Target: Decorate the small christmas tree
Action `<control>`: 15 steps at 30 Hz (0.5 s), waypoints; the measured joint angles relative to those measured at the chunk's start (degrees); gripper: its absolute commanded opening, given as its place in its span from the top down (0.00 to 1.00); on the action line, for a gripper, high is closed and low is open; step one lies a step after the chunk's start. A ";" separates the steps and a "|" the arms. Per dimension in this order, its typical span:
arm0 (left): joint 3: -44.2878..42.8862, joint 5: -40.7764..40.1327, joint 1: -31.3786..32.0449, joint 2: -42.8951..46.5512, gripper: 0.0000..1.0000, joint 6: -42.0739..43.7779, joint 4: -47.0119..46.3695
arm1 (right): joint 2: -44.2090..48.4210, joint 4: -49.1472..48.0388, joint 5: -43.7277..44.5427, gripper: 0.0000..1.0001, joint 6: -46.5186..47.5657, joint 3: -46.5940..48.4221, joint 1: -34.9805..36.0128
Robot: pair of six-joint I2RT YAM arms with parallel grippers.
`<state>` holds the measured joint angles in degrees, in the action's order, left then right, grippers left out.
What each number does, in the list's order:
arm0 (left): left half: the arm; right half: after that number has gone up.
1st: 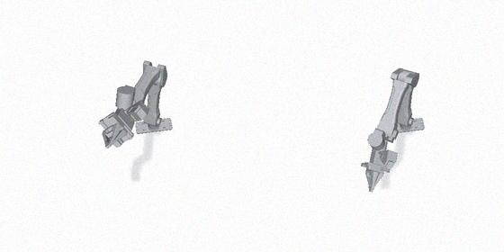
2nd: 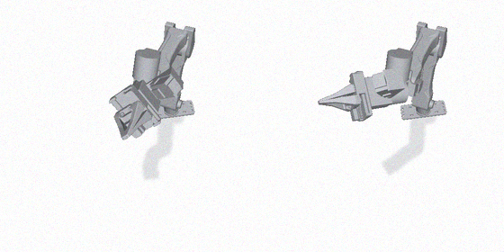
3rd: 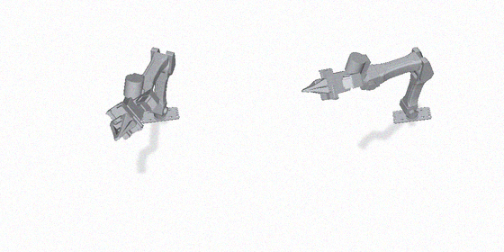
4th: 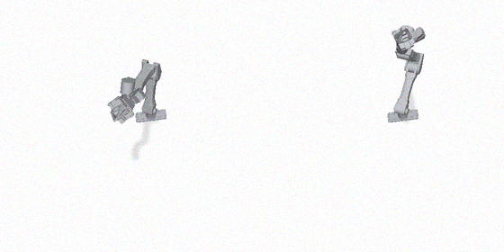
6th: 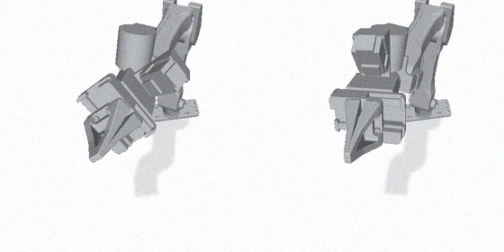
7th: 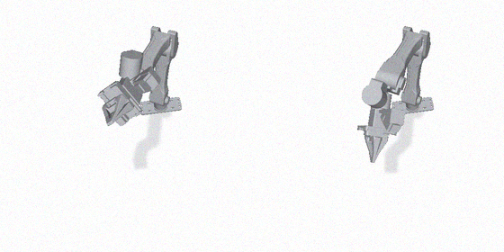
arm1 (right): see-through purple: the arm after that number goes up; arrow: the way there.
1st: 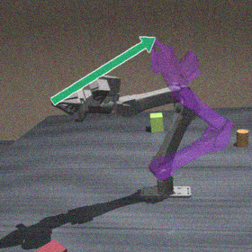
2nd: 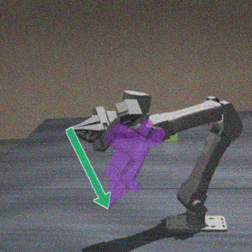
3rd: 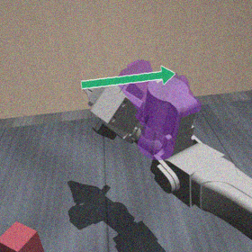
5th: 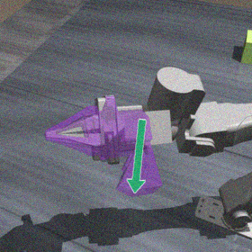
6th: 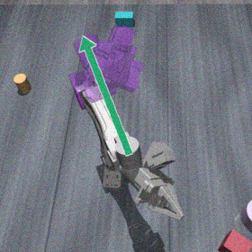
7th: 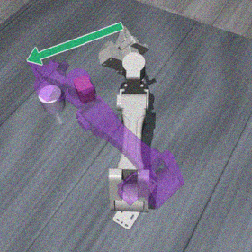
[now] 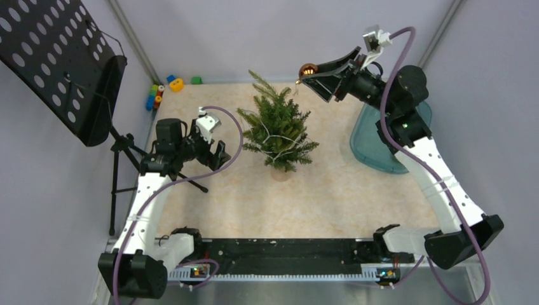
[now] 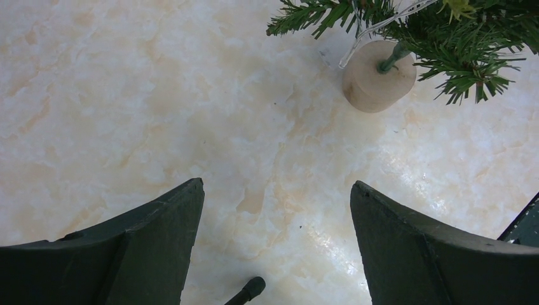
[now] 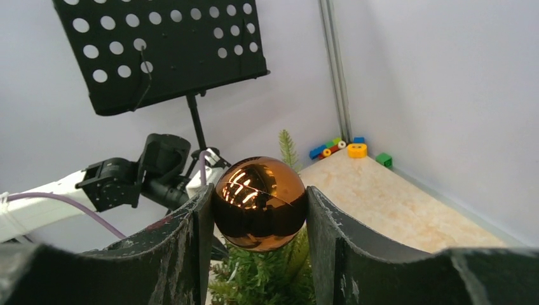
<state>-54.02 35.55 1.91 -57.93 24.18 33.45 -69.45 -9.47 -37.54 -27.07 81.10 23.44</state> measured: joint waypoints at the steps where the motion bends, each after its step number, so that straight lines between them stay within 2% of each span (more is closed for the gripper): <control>1: 0.00 0.09 0.00 0.00 0.10 0.00 0.02 | -1.09 0.04 0.28 0.95 0.02 0.52 0.35; 10: 0.00 0.66 -0.04 0.00 0.10 0.00 0.00 | -4.87 0.59 1.62 0.95 0.42 1.92 2.71; 15: 0.00 0.70 -0.04 0.00 0.10 0.00 0.00 | -5.01 -0.37 -1.38 0.95 -0.61 2.62 3.30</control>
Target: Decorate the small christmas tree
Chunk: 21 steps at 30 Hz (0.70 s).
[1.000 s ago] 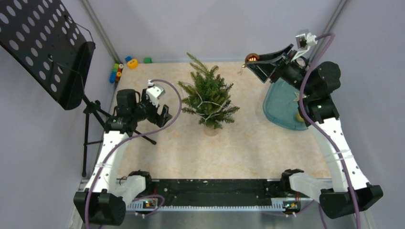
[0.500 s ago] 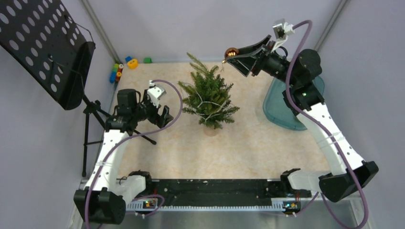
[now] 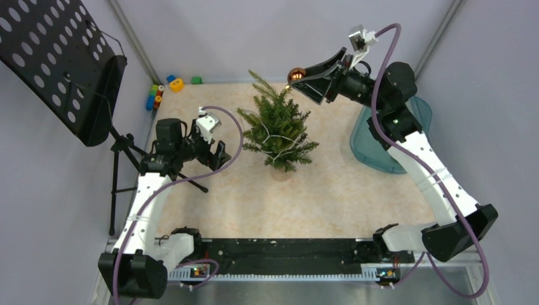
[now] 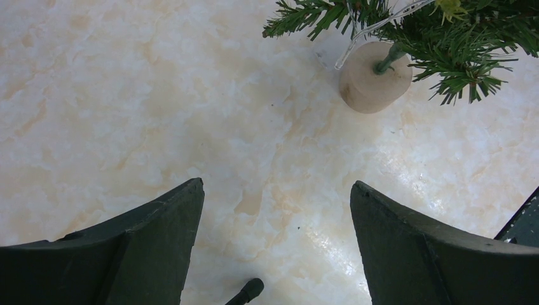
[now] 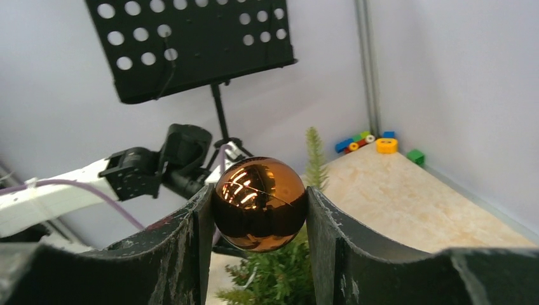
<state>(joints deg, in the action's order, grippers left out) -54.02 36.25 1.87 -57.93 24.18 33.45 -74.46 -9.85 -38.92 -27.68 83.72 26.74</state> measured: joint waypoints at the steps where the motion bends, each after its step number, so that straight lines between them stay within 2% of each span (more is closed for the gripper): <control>1: 0.00 0.07 0.00 0.00 0.10 0.00 0.00 | 0.00 -0.42 -0.87 0.95 -0.57 0.02 0.07; 13: 0.00 0.37 0.00 0.00 0.10 0.00 -0.02 | -1.86 -3.19 -6.69 0.94 -3.72 0.66 0.72; 21: 0.02 1.07 0.00 0.00 0.10 0.00 -0.02 | -3.58 3.02 -5.07 0.94 4.63 3.43 0.85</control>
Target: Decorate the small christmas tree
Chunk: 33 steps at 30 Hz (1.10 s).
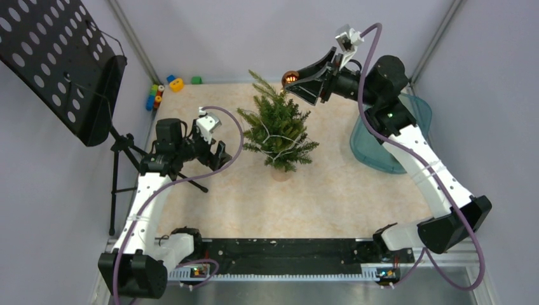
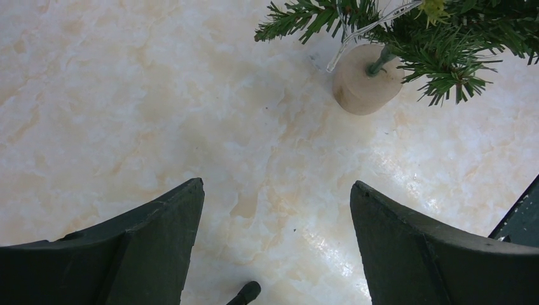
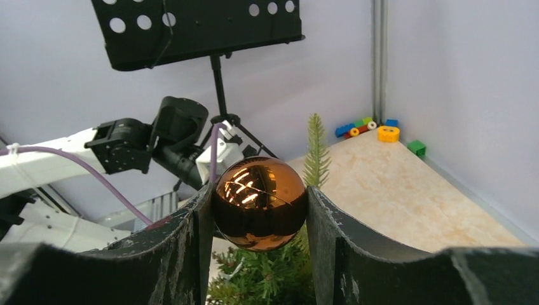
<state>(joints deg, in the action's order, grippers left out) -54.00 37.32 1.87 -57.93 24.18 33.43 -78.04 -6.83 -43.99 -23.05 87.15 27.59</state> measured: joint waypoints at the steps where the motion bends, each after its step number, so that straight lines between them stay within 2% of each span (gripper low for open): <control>1: 0.00 0.22 0.00 0.00 0.10 0.00 -0.02 | 0.00 0.50 0.20 0.95 0.72 0.02 0.00; 11: 0.11 0.83 0.00 0.00 0.10 0.04 -0.31 | 0.09 6.45 4.72 0.97 7.06 0.28 0.00; 33: 0.13 1.05 0.00 -0.11 0.10 0.09 -0.39 | 4.68 9.16 5.05 0.98 7.65 0.72 0.00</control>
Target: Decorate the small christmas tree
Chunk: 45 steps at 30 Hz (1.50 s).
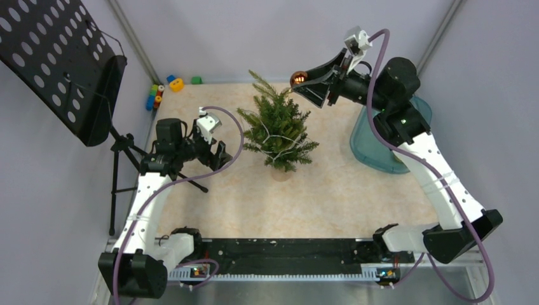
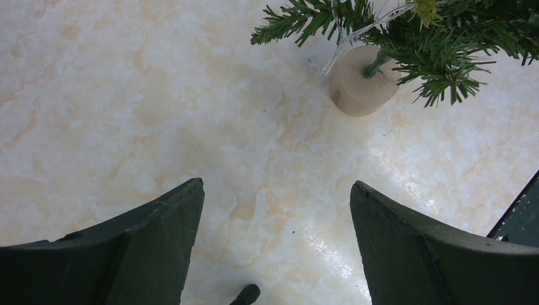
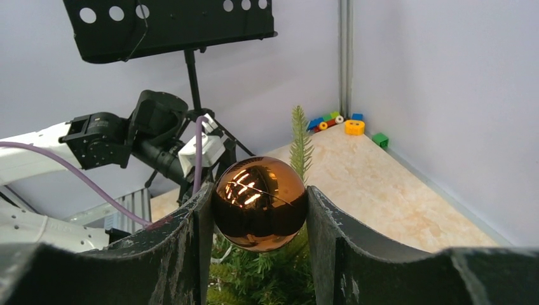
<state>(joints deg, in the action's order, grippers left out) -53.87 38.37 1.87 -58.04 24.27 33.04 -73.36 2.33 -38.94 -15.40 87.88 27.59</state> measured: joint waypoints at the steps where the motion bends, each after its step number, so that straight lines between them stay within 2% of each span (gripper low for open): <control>1: 0.00 0.00 0.00 0.00 0.10 0.02 0.00 | -0.17 0.17 0.07 0.98 0.17 0.13 0.00; 12: 0.00 0.39 0.00 0.02 0.10 0.37 0.00 | -4.26 0.02 -4.72 1.00 0.31 6.43 -0.02; 30: 0.00 0.83 0.00 0.02 0.10 0.57 0.00 | -5.60 0.13 -6.29 1.00 0.17 6.27 -5.16; 45: 0.02 0.85 0.00 0.02 0.10 0.79 0.00 | -9.35 -7.37 -11.63 1.00 -5.88 4.26 -6.73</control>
<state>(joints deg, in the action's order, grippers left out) -53.84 39.22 1.87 -58.02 25.06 33.04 -82.72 -5.04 -50.57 -21.28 92.14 20.86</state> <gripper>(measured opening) 0.897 0.488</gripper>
